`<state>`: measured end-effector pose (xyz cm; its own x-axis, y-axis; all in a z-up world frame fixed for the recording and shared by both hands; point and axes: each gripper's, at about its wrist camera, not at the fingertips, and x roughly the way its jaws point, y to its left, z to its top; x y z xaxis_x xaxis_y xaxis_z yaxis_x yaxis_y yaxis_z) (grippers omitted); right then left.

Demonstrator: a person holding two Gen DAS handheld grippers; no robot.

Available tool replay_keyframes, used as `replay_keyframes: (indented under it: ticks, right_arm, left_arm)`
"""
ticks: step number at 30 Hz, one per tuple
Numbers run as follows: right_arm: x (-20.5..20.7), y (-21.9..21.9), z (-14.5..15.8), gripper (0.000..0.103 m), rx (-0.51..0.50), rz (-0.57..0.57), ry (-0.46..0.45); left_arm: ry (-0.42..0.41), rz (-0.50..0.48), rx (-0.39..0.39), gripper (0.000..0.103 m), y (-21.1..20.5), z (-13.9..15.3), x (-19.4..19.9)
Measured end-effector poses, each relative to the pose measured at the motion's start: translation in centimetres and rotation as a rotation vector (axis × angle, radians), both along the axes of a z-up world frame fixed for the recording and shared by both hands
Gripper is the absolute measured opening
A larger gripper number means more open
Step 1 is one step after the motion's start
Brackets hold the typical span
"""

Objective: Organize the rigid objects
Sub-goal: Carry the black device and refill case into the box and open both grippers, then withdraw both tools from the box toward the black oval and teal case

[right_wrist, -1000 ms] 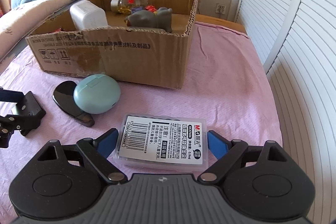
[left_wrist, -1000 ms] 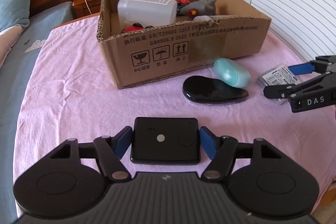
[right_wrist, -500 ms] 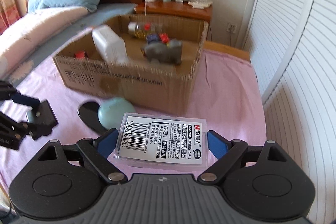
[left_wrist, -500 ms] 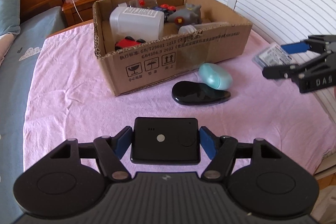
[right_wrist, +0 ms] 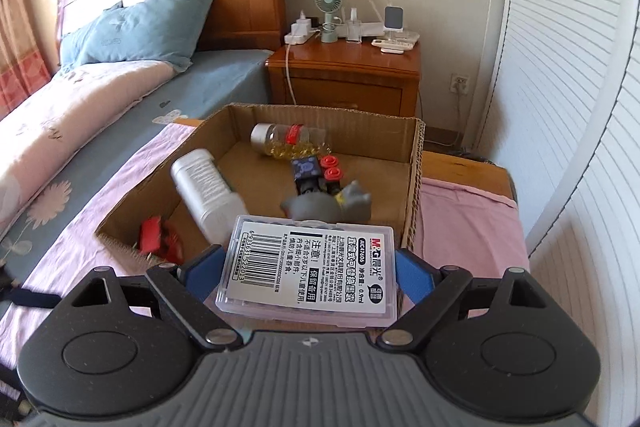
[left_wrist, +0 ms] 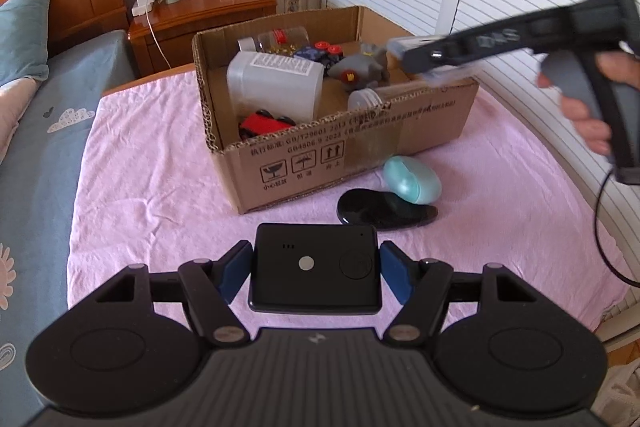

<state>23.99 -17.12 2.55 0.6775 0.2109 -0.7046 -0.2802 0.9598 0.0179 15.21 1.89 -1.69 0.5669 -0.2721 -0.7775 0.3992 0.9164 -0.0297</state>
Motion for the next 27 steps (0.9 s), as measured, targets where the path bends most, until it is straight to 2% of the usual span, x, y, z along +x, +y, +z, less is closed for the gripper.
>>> replay_keyframes:
  ticks: [3, 5, 7, 19, 27]
  right_arm:
    - [1.3, 0.0, -0.7, 0.094, 0.019, -0.019, 0.039]
    - [0.8, -0.2, -0.7, 0.103, 0.035, -0.023, 0.034]
    - [-0.1, -0.4, -0.5, 0.103, 0.039, -0.026, 0.016]
    - [-5.6, -2.0, 0.1, 0.103, 0.054, -0.117, 0.074]
    - [-8.3, -1.4, -0.2, 0.103, 0.043, -0.108, 0.062]
  left_arm:
    - [-0.005, 0.002, 0.001, 0.069, 0.0, 0.2, 0.1]
    - [-0.009, 0.002, 0.004, 0.069, 0.0, 0.3, 0.2]
    - [-0.012, 0.002, 0.005, 0.069, 0.0, 0.4, 0.2]
    - [-0.043, -0.005, 0.010, 0.069, -1.1, 2.6, 1.5]
    - [-0.079, -0.014, 0.022, 0.069, -2.7, 5.1, 5.2]
